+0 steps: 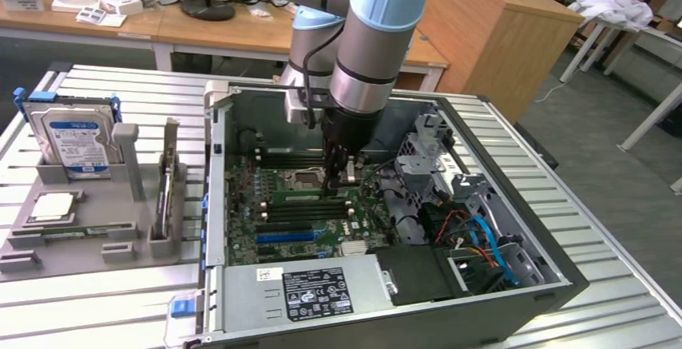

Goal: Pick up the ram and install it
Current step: 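Insert the ram into the slot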

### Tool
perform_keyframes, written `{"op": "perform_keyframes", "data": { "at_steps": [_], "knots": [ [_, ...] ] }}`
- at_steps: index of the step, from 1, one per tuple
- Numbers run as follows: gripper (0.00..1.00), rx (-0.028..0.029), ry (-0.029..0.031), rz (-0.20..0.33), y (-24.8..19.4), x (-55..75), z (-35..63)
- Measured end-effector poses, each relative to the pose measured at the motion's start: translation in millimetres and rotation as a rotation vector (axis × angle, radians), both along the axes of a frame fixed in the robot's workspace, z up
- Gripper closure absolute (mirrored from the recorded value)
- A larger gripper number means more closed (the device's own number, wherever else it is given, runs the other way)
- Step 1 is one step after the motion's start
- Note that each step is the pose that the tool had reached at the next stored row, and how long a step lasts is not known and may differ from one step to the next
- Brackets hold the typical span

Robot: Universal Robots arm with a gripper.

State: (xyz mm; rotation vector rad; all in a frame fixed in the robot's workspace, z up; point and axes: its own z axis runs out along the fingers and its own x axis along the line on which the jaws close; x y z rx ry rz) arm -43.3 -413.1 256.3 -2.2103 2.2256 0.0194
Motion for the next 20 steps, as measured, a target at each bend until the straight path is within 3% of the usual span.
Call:
{"op": "perform_keyframes", "data": {
  "at_steps": [20],
  "knots": [
    [0.88, 0.0002, -0.0001, 0.0, -1.5, 0.0, -4.8]
  ]
}}
